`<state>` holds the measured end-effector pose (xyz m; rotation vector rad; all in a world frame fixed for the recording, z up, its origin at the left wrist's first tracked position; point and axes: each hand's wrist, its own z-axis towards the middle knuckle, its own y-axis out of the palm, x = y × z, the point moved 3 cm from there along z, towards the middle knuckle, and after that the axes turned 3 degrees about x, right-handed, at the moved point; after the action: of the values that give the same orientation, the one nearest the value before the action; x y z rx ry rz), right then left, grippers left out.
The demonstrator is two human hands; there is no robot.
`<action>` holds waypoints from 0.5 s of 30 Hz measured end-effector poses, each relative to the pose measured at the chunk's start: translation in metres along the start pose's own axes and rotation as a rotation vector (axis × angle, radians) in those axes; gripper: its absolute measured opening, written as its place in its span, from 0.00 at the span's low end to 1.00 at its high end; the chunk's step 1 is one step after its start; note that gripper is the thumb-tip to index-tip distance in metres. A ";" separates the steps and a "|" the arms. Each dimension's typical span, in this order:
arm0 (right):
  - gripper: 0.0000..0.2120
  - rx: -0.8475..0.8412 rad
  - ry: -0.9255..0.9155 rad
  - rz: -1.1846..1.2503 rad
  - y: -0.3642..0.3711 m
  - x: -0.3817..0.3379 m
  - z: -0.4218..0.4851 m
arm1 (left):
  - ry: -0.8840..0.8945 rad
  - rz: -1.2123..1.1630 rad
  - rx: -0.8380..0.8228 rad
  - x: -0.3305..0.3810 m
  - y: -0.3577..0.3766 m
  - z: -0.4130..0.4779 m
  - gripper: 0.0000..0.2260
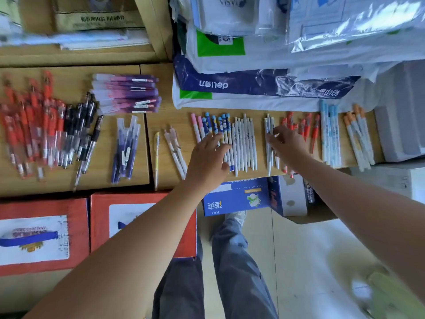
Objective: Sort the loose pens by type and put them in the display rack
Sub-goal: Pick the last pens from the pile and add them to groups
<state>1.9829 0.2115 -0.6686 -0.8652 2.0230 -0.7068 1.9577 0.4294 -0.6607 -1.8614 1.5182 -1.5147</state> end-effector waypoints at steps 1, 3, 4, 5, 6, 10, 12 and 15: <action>0.07 0.019 -0.006 -0.019 -0.005 0.006 0.003 | 0.007 0.030 -0.022 0.005 0.005 0.004 0.23; 0.07 0.041 -0.026 -0.037 -0.010 0.011 0.009 | 0.000 0.063 -0.051 0.013 0.013 0.010 0.24; 0.07 0.051 -0.040 -0.058 -0.011 0.012 0.013 | -0.005 0.069 -0.056 0.016 0.016 0.012 0.25; 0.07 0.065 -0.054 -0.090 -0.011 0.011 0.017 | -0.008 0.073 -0.059 0.018 0.018 0.014 0.26; 0.07 0.080 -0.066 -0.130 -0.011 0.010 0.020 | -0.008 0.077 -0.061 0.019 0.021 0.015 0.26; 0.08 0.136 -0.092 -0.264 -0.012 0.010 0.032 | -0.020 0.076 -0.055 0.023 0.025 0.019 0.27; 0.10 0.146 -0.092 -0.268 -0.012 0.011 0.036 | -0.021 0.082 -0.038 0.023 0.026 0.020 0.27; 0.15 0.136 -0.073 -0.210 -0.012 0.012 0.038 | -0.022 0.097 -0.033 0.024 0.026 0.023 0.26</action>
<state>2.0133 0.1885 -0.6852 -1.0170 1.8135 -0.9052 1.9602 0.3907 -0.6765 -1.7894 1.6082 -1.4296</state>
